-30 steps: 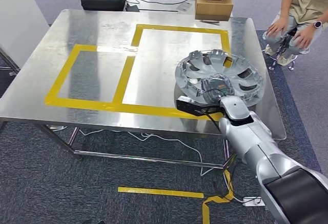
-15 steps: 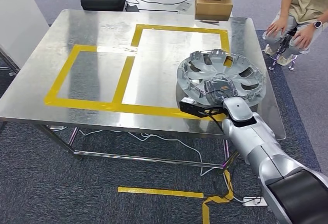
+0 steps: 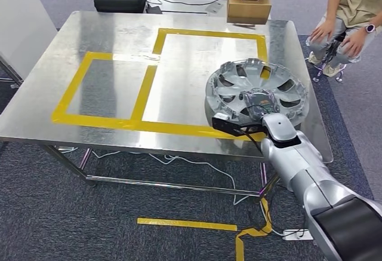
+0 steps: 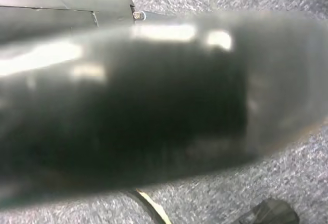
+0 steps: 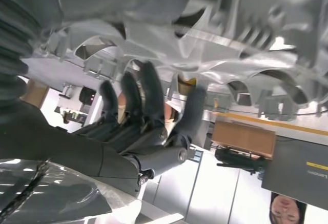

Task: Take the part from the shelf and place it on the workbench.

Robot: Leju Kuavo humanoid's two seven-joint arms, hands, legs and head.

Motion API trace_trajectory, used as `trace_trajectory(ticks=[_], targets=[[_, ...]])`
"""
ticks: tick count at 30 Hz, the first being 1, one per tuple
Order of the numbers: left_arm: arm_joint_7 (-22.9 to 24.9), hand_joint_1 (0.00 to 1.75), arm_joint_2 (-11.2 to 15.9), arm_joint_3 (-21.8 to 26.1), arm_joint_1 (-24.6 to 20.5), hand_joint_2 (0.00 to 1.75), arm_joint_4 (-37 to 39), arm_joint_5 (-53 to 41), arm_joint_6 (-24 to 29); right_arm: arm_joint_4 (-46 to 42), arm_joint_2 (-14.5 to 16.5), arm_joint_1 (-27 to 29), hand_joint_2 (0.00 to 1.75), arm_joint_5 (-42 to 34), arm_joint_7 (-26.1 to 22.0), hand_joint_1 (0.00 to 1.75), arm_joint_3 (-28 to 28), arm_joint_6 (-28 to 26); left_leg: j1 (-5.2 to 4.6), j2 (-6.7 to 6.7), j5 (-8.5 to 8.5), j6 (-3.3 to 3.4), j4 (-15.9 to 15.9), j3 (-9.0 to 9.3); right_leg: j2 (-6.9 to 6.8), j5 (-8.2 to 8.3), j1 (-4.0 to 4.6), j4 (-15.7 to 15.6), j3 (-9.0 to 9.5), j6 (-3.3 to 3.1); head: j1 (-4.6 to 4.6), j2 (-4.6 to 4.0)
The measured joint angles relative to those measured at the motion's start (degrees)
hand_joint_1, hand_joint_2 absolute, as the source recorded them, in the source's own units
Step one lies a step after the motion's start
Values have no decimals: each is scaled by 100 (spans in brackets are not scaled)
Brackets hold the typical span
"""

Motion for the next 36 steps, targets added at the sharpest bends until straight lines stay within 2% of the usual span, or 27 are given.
trace_trajectory(ticks=[1, 3, 5, 7, 10, 12, 14, 15, 18, 19, 21, 22, 25, 26, 36], targets=[[2, 0, -7, 7, -2, 0, 0, 17, 52, -1, -7, -1, 0, -2, 3, 0, 0, 0, 0, 0, 0, 0, 0, 0, 0, 0, 0, 0, 0, 0, 0, 0], [57, 0, -33, 34, -9, 87, 0, 39, 166, -2, -19, -4, 0, -5, 11, 0, 0, 1, 0, 0, 0, 0, 0, 1, 0, 0, 0, 0, 0, 0, 0, 1], [53, 0, -66, 60, -16, 87, 0, 42, 265, -2, -26, -6, 0, -8, 15, 0, 0, 2, 0, 0, 0, 0, 0, 1, 0, 0, 0, 0, 0, 0, -1, 1], [-194, 0, -98, 80, -15, 0, 0, 68, 480, -3, -46, -6, 0, -21, 9, 0, 0, 1, 0, 0, 0, 0, 0, 1, 0, 0, 0, 0, 0, 0, -1, -1], [-595, 0, -137, 119, -15, 0, 0, 137, 859, -7, -119, -5, 0, -60, -40, 0, 1, -5, 0, -1, 0, 0, 0, 1, -2, 0, 0, 0, 2, 0, 0, -1], [-448, 0, -145, 156, -23, 0, 0, 171, 664, -9, -157, -4, 0, -70, -56, 0, 2, -4, 0, 0, 0, 0, 0, 1, 1, 0, 0, 0, 4, 0, 1, -1], [-47, 0, -145, 184, -29, 0, 0, 160, 379, -9, -170, -4, 0, -60, -27, 0, 2, 5, 0, 2, 0, 0, 0, 2, 5, 1, -1, 0, 4, 0, 0, -1], [103, 0, -146, 191, -31, 44, 0, 150, 297, -9, -171, -5, 0, -54, -6, 0, 3, 11, 0, 2, 0, 0, 0, 2, 5, 1, -1, 0, 4, 0, 1, -1], [120, 0, -150, 199, -41, 44, 0, 144, -43, -9, -167, -6, 0, -43, 20, 0, 7, 20, 0, 0, 0, 0, 0, 2, -2, 0, 0, 0, 5, 0, 1, -1], [37, 0, -149, 201, -43, 0, 0, 147, -182, -9, -166, -6, 0, -43, 14, 0, 9, 20, 0, 0, 0, 0, 0, 2, -3, 0, 0, 0, 5, 0, -1, 0], [-97, 0, -144, 208, -46, 0, 0, 155, -311, -9, -164, -6, 0, -43, 3, 0, 12, 20, 1, 0, 0, 0, 0, 2, -2, 0, 0, 0, 4, 0, -1, 1], [-124, 0, -143, 216, -49, 44, 0, 157, -306, -9, -164, -7, 0, -43, 5, 0, 13, 20, 1, 0, 0, 0, 0, 3, -1, 0, 1, 0, 4, 0, -1, 1], [-149, 0, -143, 240, -59, 44, 0, 161, -329, -9, -164, -8, 0, -37, 21, 0, 13, 24, 1, 1, 0, 0, 0, 3, 0, 0, 1, 0, 5, 0, -1, -1], [-140, 0, -144, 244, -62, 0, 0, 163, -339, -9, -164, -11, 0, -29, 39, 0, 14, 23, 1, 1, 0, 0, 0, 3, 0, 0, 0, 0, 5, 0, 0, -1], [50, 0, -201, 304, -81, 0, 0, 179, -365, -167, -215, -437, 0, 128, 297, 0, 22, 125, -1, 1, 0, 0, 1, 3, 1, 1, -1, 0, 5, 0, 0, 0]])
